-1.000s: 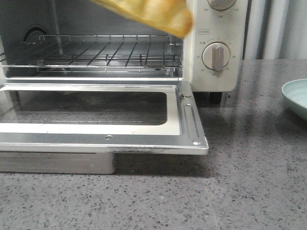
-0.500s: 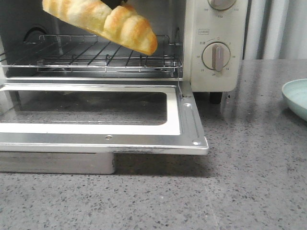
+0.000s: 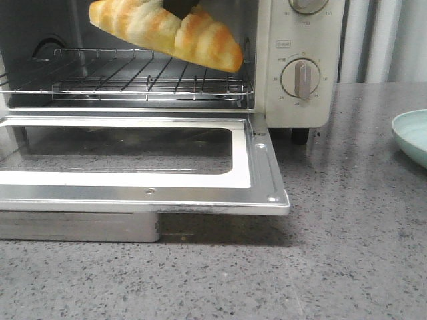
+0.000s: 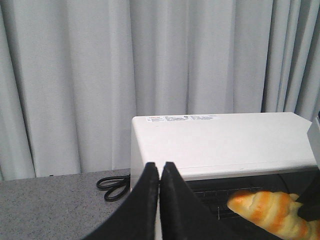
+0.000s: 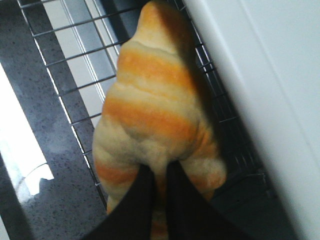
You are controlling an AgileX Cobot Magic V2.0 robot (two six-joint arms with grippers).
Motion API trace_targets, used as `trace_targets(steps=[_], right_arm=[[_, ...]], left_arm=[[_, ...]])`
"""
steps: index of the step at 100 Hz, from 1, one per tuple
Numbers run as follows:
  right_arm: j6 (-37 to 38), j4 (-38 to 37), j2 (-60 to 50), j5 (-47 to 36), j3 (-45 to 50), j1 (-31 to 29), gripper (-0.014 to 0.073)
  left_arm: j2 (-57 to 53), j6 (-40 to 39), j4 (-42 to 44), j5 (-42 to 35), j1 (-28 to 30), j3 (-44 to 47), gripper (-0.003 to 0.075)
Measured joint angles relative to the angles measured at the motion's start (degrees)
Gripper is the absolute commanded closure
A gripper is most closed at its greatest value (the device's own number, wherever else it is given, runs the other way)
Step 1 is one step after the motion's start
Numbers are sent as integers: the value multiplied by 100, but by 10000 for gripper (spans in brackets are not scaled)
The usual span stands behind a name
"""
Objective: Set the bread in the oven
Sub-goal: 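Lift the croissant with the right gripper and carry it into the oven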
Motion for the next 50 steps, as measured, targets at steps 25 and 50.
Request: trace_targets(steps=[25,50], right_arm=[[609,-1617,9,-40,0,1093,662],[743,-2172,176,-54,0,1130,662]], left_arm=[[0,0,0,161,0,0,741],[0,0,0,316,0,0,741]])
